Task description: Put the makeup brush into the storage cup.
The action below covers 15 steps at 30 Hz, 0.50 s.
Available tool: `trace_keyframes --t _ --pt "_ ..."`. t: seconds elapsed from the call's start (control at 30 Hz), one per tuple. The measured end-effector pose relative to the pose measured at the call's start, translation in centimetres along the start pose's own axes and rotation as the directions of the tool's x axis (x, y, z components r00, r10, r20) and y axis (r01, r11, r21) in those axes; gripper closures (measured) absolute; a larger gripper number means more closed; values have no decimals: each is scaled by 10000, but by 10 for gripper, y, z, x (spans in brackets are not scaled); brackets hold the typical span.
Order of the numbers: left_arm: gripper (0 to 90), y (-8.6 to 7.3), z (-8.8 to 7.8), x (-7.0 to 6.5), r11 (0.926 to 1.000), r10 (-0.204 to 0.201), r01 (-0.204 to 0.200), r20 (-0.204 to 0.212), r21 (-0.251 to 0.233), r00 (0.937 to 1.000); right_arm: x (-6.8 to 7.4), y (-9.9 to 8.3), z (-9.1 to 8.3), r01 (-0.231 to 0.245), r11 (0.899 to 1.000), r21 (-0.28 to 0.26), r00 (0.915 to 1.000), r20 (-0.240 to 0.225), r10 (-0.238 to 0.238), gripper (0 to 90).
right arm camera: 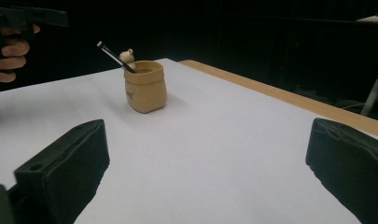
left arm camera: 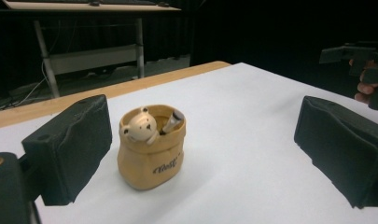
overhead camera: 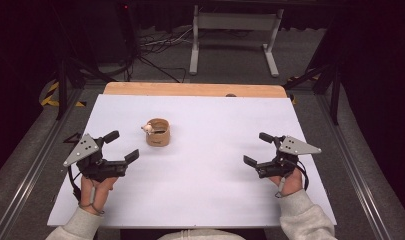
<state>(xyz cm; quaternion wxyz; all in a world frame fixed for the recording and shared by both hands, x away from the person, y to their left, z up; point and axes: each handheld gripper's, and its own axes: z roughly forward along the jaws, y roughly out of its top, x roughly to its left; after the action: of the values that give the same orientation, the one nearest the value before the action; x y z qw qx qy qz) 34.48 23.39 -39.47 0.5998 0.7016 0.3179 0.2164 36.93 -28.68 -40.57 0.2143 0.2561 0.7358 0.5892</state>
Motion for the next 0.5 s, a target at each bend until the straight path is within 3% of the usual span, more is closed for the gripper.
trace_keyframes --t 0.5 --pt "47 -27 0 3 9996 -71 64 220 292 9997 -2 -11 0 184 9996 227 9997 132 -187 0"
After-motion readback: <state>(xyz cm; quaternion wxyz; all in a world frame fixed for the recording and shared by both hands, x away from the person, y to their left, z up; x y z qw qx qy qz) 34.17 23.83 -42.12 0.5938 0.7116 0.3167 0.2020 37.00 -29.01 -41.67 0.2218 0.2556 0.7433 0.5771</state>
